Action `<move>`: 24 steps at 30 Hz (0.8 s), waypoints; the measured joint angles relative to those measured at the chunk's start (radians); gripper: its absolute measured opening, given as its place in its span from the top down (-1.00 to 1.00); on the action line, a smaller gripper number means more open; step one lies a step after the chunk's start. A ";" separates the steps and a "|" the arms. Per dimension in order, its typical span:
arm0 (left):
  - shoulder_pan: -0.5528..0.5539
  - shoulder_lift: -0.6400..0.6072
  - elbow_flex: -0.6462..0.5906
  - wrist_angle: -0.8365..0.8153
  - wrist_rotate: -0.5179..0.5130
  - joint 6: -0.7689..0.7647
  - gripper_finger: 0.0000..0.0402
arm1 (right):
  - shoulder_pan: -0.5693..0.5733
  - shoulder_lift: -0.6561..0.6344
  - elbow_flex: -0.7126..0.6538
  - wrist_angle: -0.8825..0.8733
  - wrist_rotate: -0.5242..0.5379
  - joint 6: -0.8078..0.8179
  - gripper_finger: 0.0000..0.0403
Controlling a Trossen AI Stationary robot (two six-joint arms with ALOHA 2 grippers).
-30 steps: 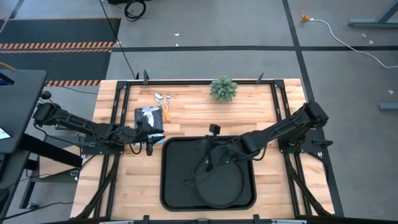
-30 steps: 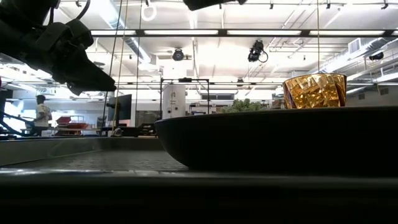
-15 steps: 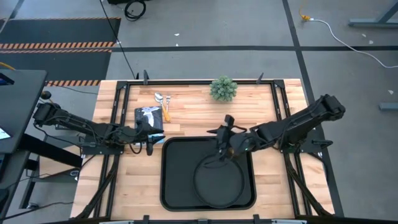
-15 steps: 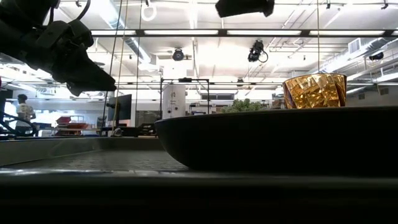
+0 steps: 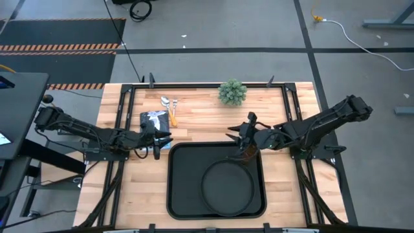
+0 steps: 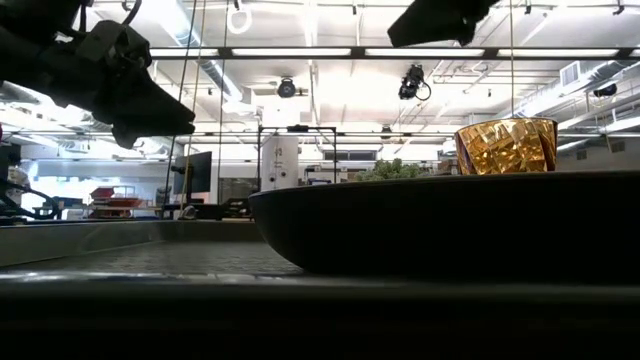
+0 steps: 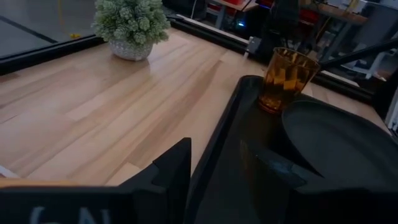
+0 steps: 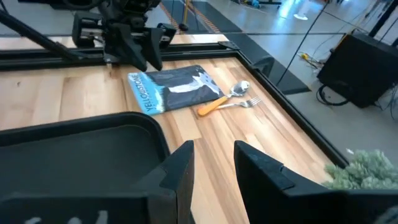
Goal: Pick and place plate/cup/fork/spoon on tray
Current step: Put the orange fork on the black tray to the left of the black plate
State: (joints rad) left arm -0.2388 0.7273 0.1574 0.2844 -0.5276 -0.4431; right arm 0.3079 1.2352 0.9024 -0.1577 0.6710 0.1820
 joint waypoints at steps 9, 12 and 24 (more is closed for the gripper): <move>0.000 0.129 0.000 0.103 -0.036 -0.044 0.26 | -0.018 -0.021 -0.026 0.015 -0.013 -0.006 0.40; 0.000 0.171 0.000 0.140 -0.038 -0.057 0.26 | -0.019 -0.021 -0.026 0.015 -0.013 -0.008 0.40; 0.073 0.392 0.062 0.190 -0.037 -0.143 0.26 | -0.091 -0.046 -0.026 -0.014 -0.028 -0.056 0.40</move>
State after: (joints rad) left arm -0.1659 1.1196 0.2191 0.4742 -0.5648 -0.5862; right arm 0.2172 1.1892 0.8764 -0.1716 0.6431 0.1258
